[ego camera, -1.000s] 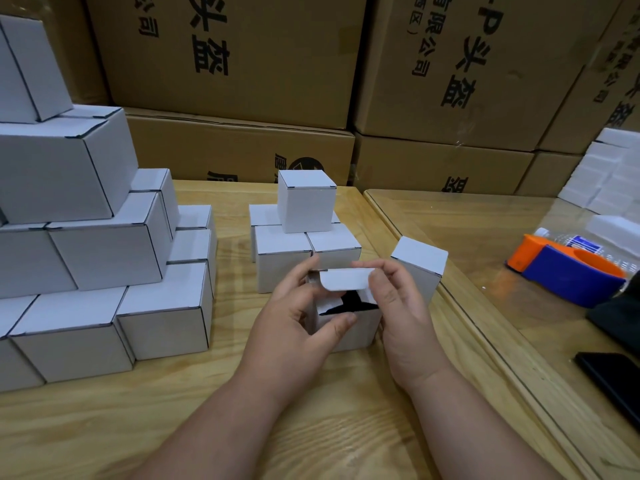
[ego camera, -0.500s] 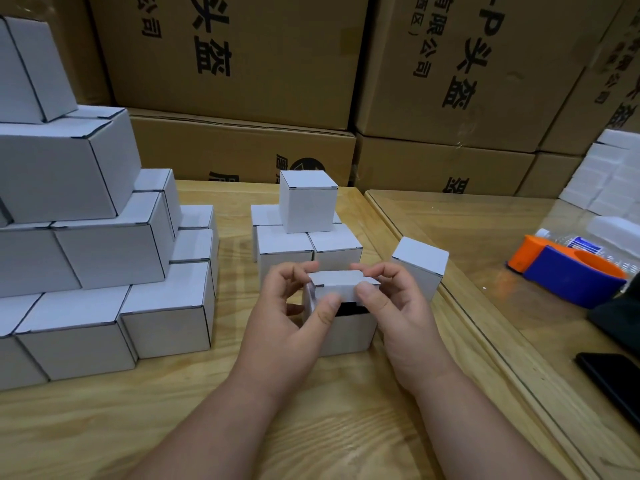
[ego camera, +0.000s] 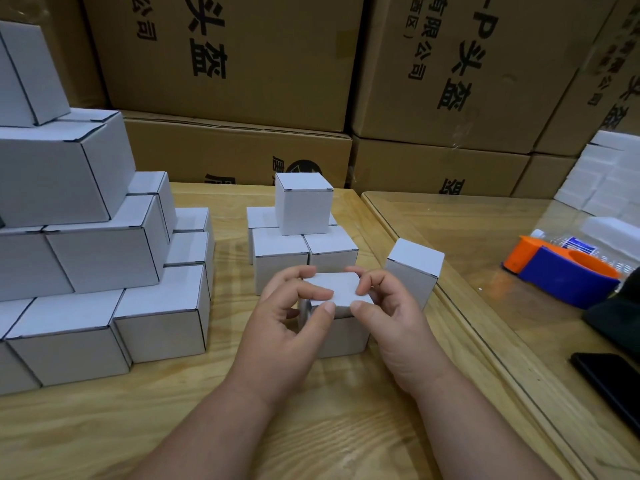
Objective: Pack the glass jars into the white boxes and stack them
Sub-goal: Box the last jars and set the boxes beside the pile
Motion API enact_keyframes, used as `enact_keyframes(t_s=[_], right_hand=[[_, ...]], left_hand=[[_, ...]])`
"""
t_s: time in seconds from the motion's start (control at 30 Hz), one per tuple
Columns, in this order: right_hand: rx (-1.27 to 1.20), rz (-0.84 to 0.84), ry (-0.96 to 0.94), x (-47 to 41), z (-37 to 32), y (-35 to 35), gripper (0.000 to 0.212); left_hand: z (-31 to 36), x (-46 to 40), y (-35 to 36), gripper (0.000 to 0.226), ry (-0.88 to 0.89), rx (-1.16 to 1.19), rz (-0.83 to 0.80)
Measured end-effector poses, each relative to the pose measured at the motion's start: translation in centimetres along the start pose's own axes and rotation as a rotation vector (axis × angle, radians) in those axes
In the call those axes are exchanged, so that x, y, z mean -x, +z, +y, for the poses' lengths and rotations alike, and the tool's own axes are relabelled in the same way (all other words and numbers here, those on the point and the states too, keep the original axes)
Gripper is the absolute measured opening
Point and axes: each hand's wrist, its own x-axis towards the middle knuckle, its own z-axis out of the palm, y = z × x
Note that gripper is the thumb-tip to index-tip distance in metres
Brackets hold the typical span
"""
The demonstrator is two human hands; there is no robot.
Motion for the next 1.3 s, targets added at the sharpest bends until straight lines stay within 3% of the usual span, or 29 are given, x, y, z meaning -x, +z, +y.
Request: enact_keyframes(t_s=[0.27, 0.53, 0.67, 0.8, 0.9, 1.03, 1.1, 1.17, 1.2, 1.3], right_hand=[[0.035, -0.016, 0.029, 0.1, -0.2, 0.2, 0.013], [0.056, 0.041, -0.021, 0.3, 0.1, 0.3, 0.009], [0.077, 0.056, -0.027, 0.2, 0.1, 0.2, 0.011], [0.165, 0.03, -0.04, 0.1, 0.4, 0.2, 0.008], [0.21, 0.249, -0.22, -0.4, 0.2, -0.2, 0.009], [0.455, 0.606, -0.405, -2.0, -0.4, -3.5, 0.012], [0.516, 0.59, -0.263, -2.7, -0.2, -5.9, 0.034], [0.443, 0.428, -0.048, -3.1, 0.4, -7.8, 0.063], [0.385, 0.356, 0.021, -3.3, 0.8, -8.6, 0.067], [0.338, 0.323, 0.067, -3.5, 1.4, -10.2, 0.052]], left_hand=[[-0.1, -0.1, 0.1, 0.017, -0.006, -0.01, -0.001], [-0.3, 0.1, 0.3, 0.023, 0.259, -0.29, 0.015], [-0.4, 0.3, 0.2, 0.012, 0.224, -0.245, 0.016], [-0.5, 0.3, 0.2, 0.019, 0.15, -0.236, 0.012], [-0.5, 0.3, 0.2, 0.019, 0.141, -0.273, 0.001], [-0.4, 0.6, 0.1, 0.045, 0.02, -0.32, -0.088], [-0.5, 0.6, 0.1, 0.051, -0.046, -0.312, -0.113], [-0.8, 0.4, 0.0, 0.051, -0.083, -0.278, -0.114], [-1.0, 0.3, 0.0, 0.051, -0.092, -0.266, -0.111], [-1.2, 0.3, -0.1, 0.051, -0.12, -0.218, -0.072]])
